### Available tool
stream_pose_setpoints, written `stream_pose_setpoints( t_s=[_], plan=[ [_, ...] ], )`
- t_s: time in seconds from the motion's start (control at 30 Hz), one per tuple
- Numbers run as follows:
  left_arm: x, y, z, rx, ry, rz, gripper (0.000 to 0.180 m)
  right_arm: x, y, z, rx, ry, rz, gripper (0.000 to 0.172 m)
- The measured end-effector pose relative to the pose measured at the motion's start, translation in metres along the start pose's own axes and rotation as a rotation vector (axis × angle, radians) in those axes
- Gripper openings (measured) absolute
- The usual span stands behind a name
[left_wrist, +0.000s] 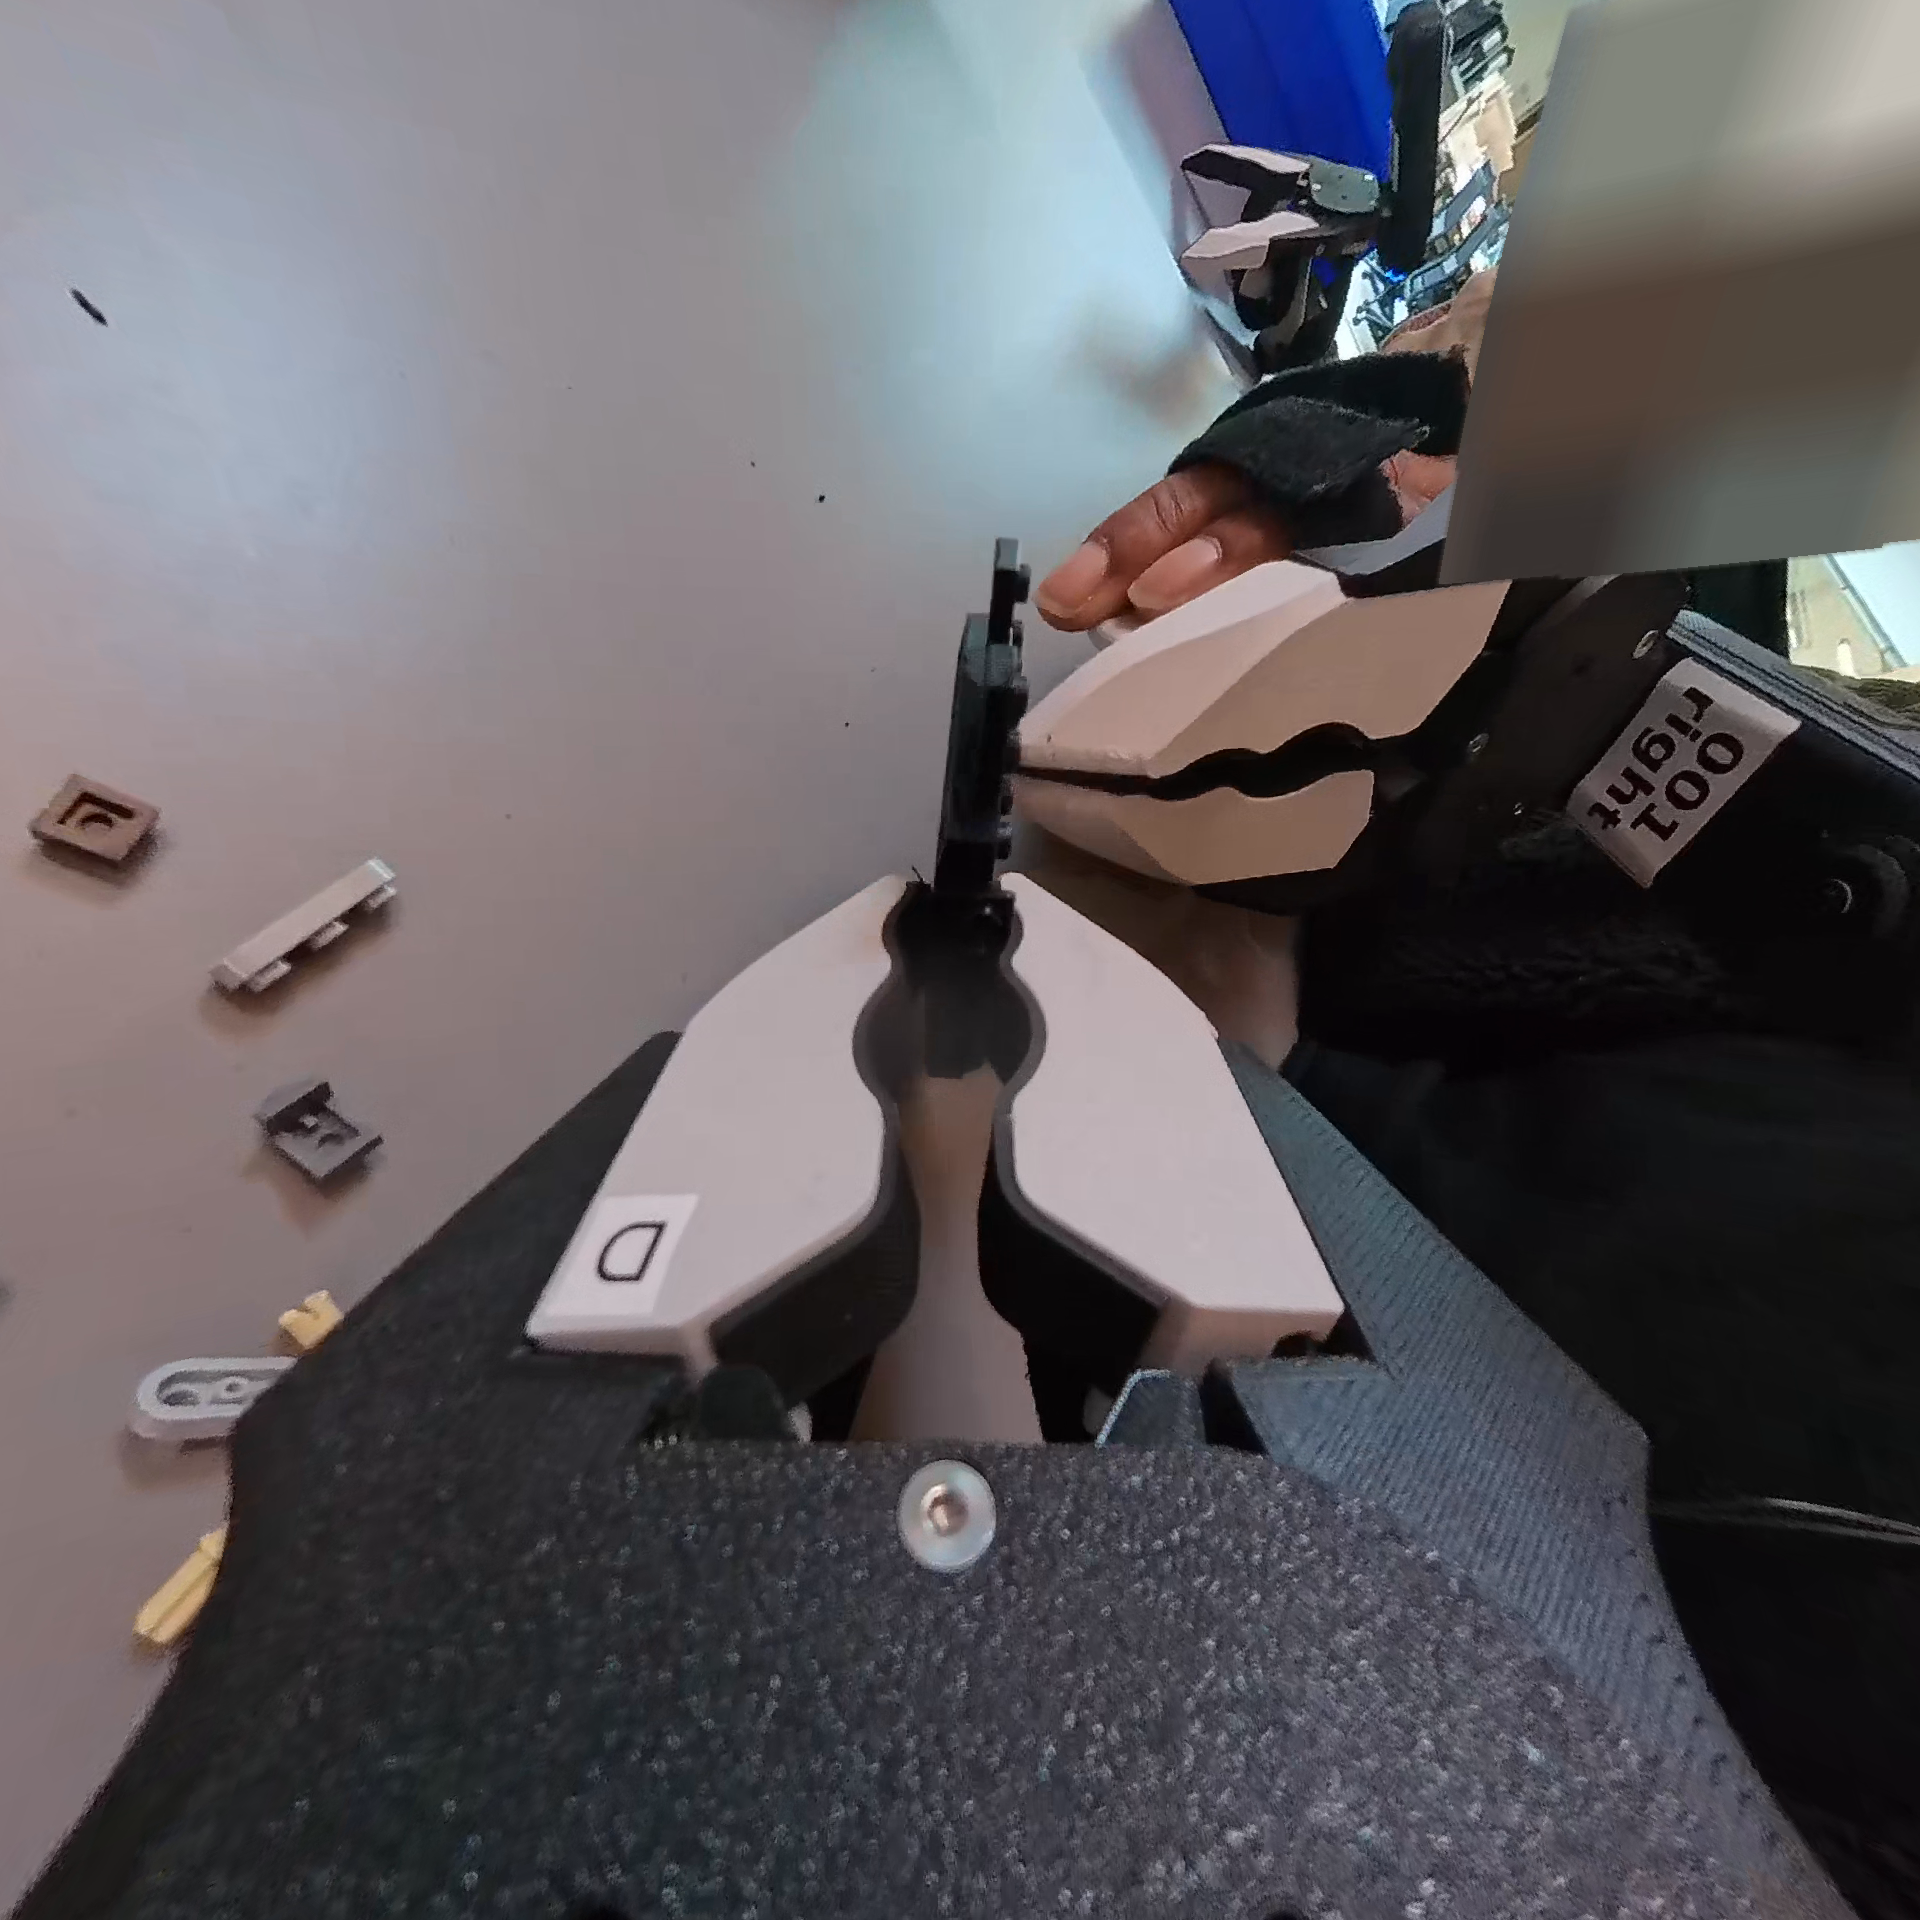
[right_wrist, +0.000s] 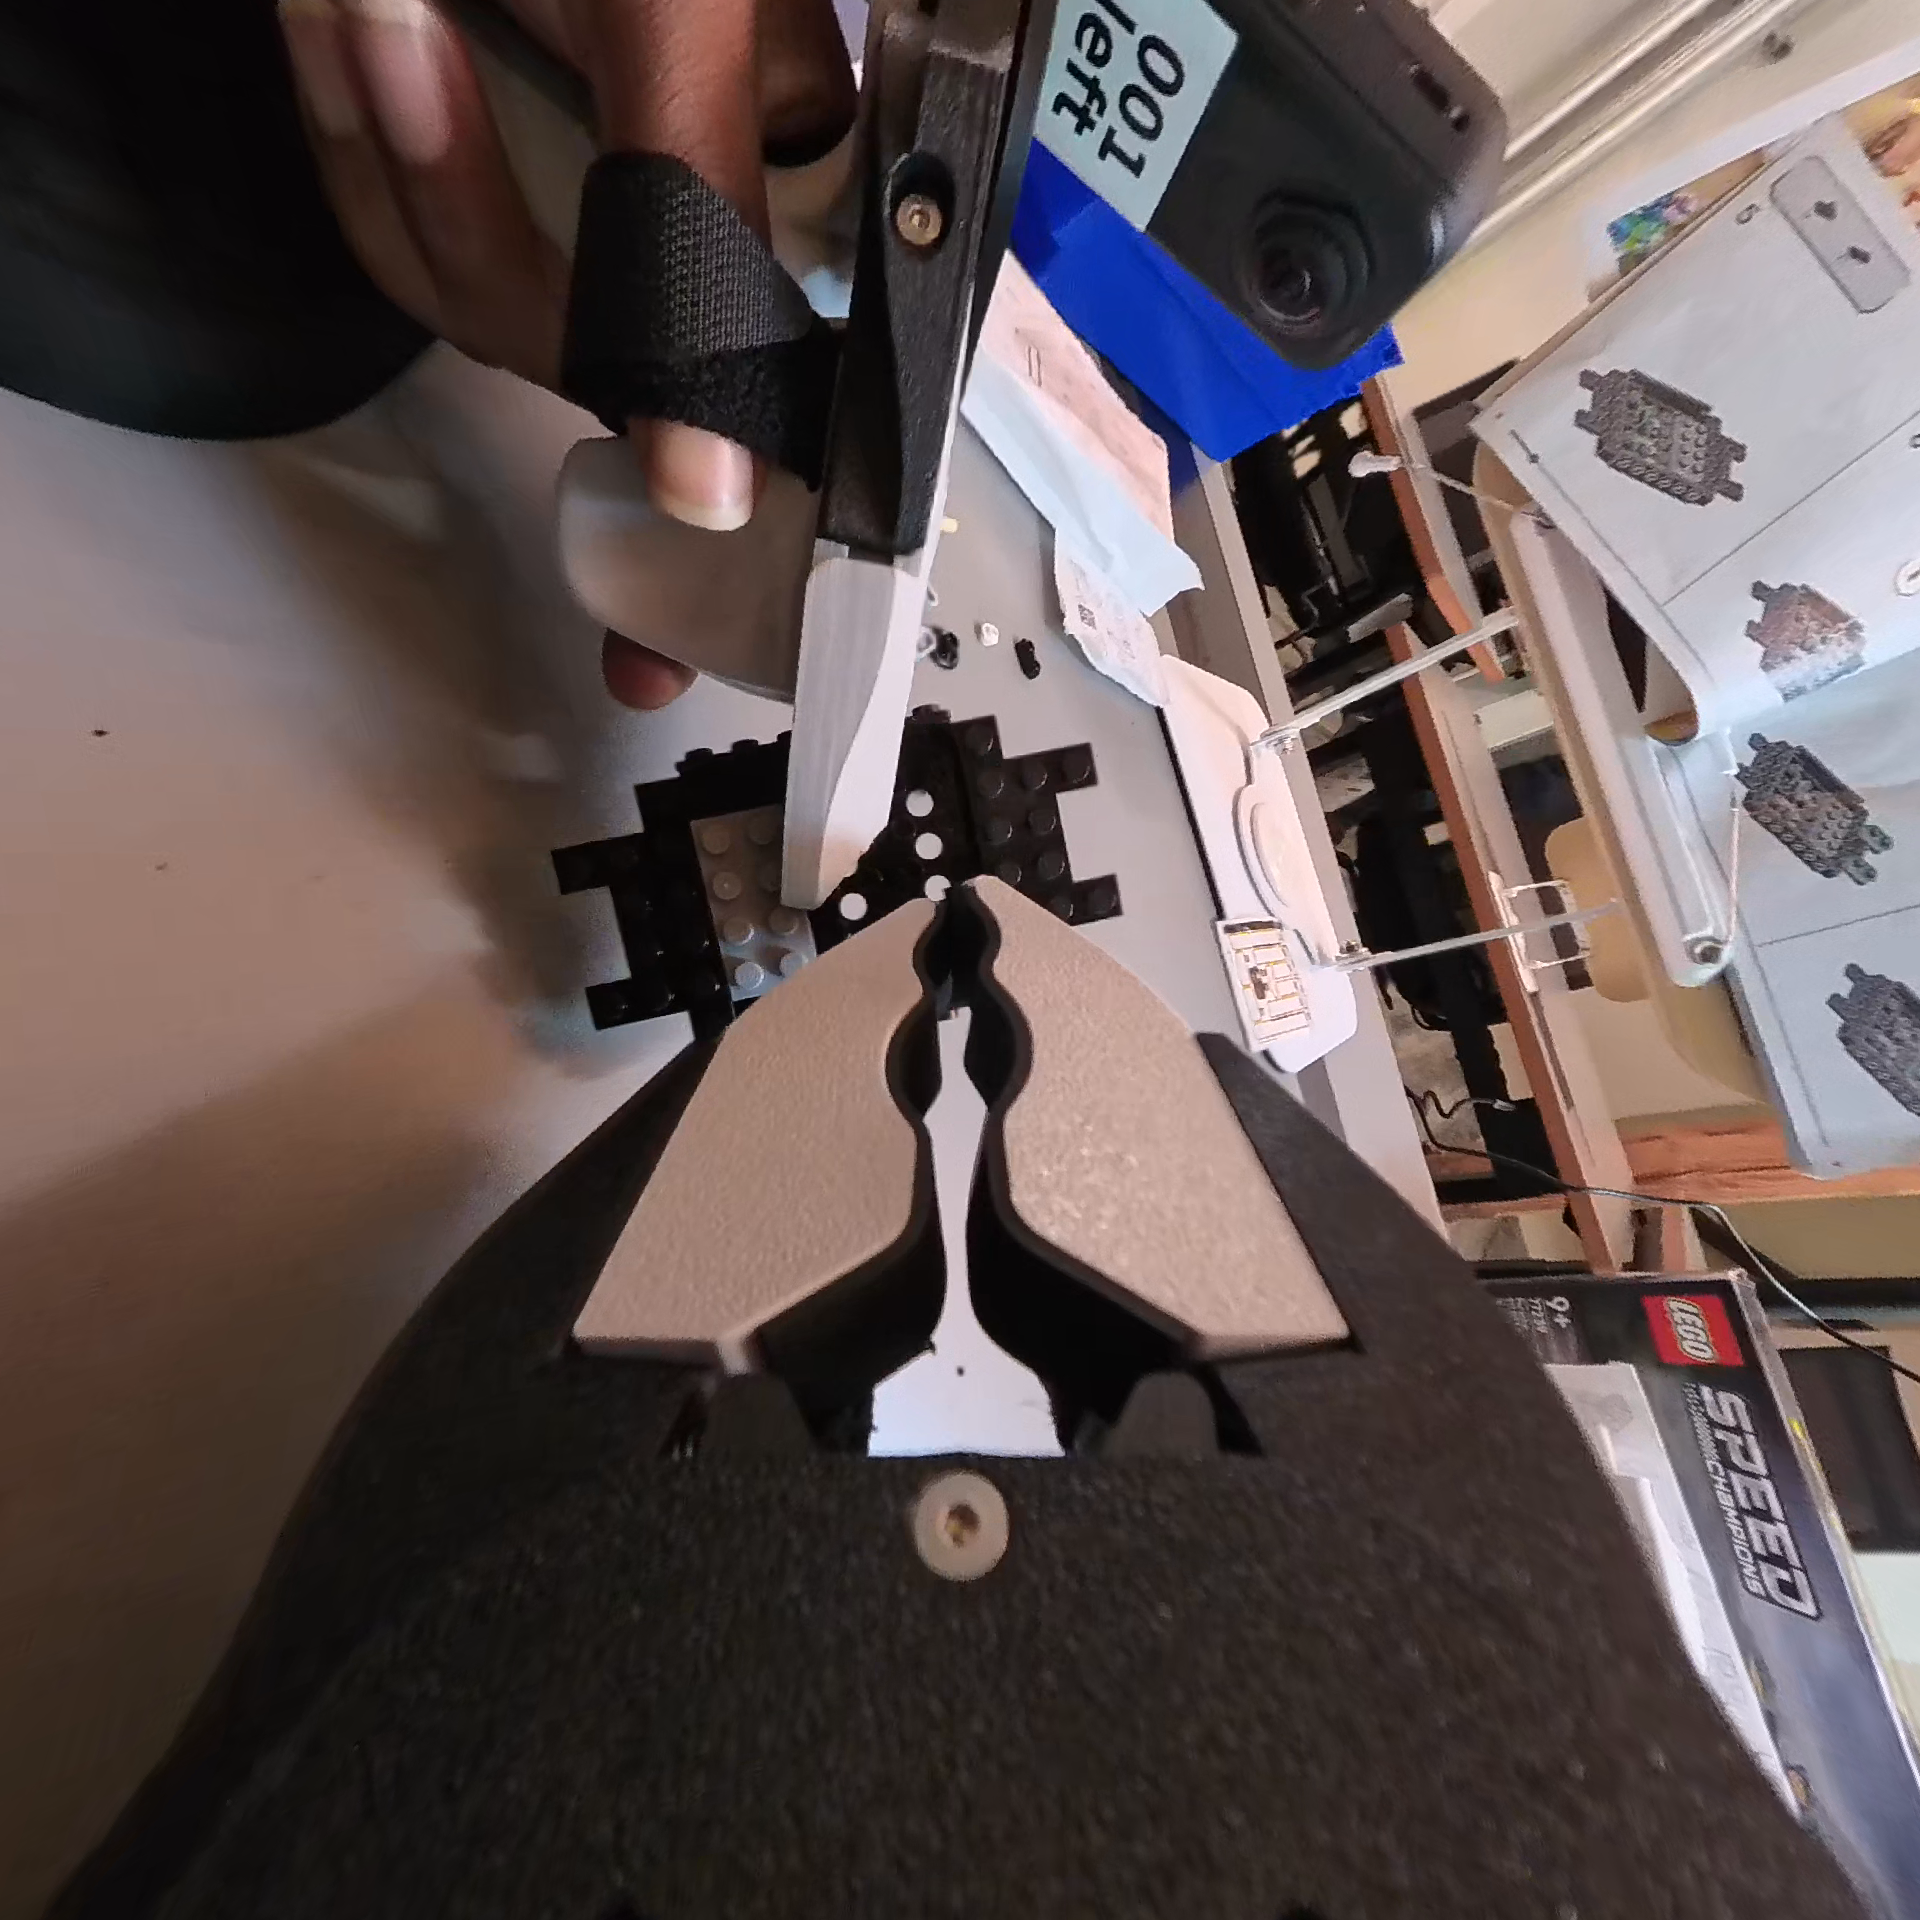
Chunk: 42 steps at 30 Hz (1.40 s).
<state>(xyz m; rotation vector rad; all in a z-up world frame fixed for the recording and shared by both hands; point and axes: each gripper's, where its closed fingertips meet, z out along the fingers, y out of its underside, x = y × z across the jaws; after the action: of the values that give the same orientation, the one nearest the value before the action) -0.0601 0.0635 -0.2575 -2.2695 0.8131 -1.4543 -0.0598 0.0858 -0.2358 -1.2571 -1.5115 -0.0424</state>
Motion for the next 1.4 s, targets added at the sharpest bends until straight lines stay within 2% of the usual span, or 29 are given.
stream_pose_setpoints(
  t_s=[0.03, 0.1, 0.17, 0.2, 0.23, 0.37, 0.5, 0.67, 0.77, 0.83, 0.97, 1.07, 1.2, 1.27, 1.4],
  plan=[
    [0.0, -0.002, 0.0, 0.007, -0.001, 0.007, 0.011, 0.002, -0.001, -0.001, 0.007, 0.009, 0.004, 0.0],
    [0.002, -0.004, -0.001, 0.016, 0.0, 0.016, 0.011, 0.006, -0.002, -0.002, 0.02, 0.018, 0.029, 0.0],
    [-0.019, 0.01, -0.002, -0.067, -0.102, 0.033, 0.012, 0.035, 0.001, -0.011, 0.035, 0.149, 0.071, 0.0],
    [-0.017, 0.01, -0.004, -0.038, -0.051, -0.045, 0.011, 0.051, 0.003, -0.018, 0.05, 0.159, 0.16, 0.0],
    [-0.018, 0.006, -0.008, -0.014, -0.05, -0.049, 0.009, 0.055, 0.005, -0.022, 0.063, 0.132, 0.217, 0.0],
    [-0.016, 0.001, -0.001, -0.017, -0.072, -0.005, 0.009, 0.026, 0.003, -0.016, 0.066, 0.06, 0.127, 0.0],
    [-0.014, 0.006, 0.0, -0.035, -0.032, -0.036, 0.008, 0.032, 0.001, -0.016, 0.115, -0.003, 0.272, 0.0],
    [-0.011, 0.004, 0.001, -0.029, -0.052, 0.04, 0.034, 0.027, -0.001, -0.018, 0.191, -0.133, 0.47, 0.0],
    [-0.009, -0.003, -0.005, 0.02, -0.086, 0.14, 0.043, 0.029, -0.005, -0.021, 0.262, -0.222, 0.64, 0.0],
    [-0.009, -0.005, -0.008, 0.035, -0.103, 0.168, 0.042, 0.031, -0.004, -0.021, 0.279, -0.247, 0.691, 0.0],
    [-0.012, -0.001, -0.005, 0.011, -0.082, 0.104, 0.03, 0.012, 0.013, -0.009, 0.138, -0.294, 0.619, 0.0],
    [-0.012, -0.002, -0.004, 0.013, -0.091, 0.1, 0.022, -0.008, 0.028, 0.0, -0.005, -0.332, 0.512, 0.01],
    [-0.015, 0.0, -0.001, -0.006, -0.111, 0.089, 0.016, -0.022, 0.037, 0.011, -0.112, -0.352, 0.436, 0.019],
    [-0.017, 0.0, -0.001, -0.008, -0.122, 0.075, 0.017, -0.023, 0.045, 0.017, -0.178, -0.328, 0.399, 0.017],
    [-0.021, 0.002, 0.001, -0.028, -0.137, 0.056, 0.018, -0.022, 0.047, 0.022, -0.202, -0.3, 0.326, 0.01]
  ],
)
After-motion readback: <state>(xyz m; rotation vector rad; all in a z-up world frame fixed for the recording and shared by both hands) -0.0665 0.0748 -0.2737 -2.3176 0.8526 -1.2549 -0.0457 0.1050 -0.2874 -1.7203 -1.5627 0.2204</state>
